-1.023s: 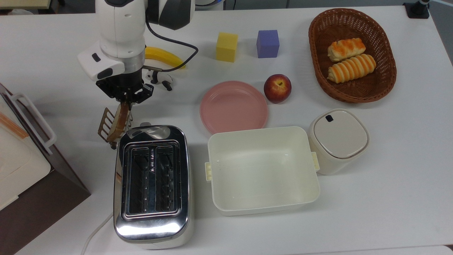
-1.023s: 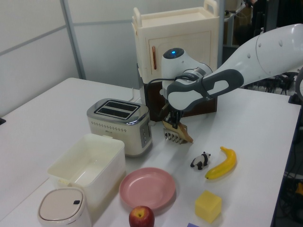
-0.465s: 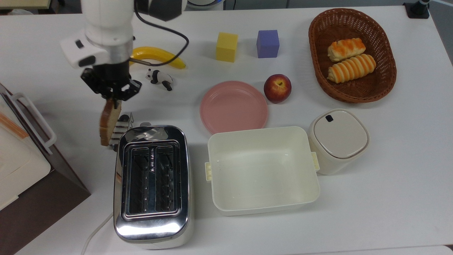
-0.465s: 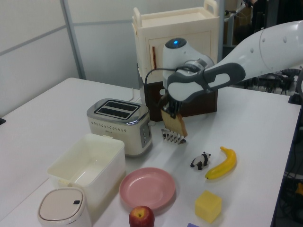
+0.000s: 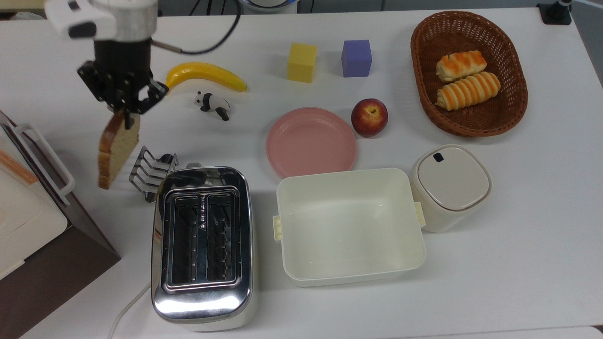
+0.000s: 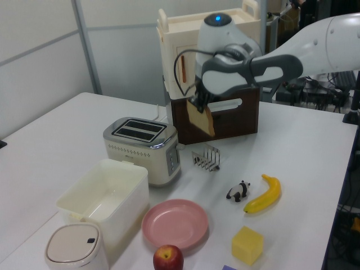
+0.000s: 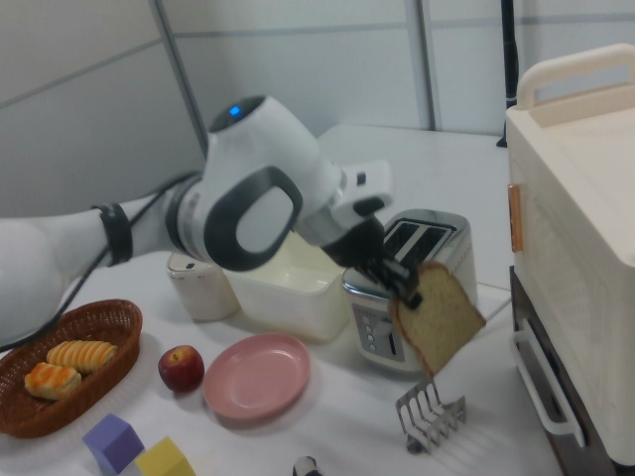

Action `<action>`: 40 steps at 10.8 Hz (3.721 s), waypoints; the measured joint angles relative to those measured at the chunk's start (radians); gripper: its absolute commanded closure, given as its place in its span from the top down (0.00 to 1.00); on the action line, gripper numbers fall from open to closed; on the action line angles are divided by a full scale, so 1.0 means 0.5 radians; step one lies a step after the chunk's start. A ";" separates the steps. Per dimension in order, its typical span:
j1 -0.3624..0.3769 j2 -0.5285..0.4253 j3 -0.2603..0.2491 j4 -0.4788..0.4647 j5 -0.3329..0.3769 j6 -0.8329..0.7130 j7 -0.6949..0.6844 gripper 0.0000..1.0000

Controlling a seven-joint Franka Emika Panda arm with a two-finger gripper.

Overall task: Put the bread in the toaster
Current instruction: 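Lift the bread slice up out of the metal rack, then carry the bread slice over the toaster slot, then lower the bread slice down into the toaster slot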

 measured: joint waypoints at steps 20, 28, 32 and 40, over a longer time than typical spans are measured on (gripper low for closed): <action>0.293 0.197 0.177 0.208 0.094 0.619 0.225 0.00; 0.258 0.216 0.170 0.217 0.058 0.625 0.225 0.00; 0.237 0.217 0.168 0.218 0.056 0.625 0.224 0.00; 0.237 0.232 0.170 0.217 -0.002 0.625 0.224 0.00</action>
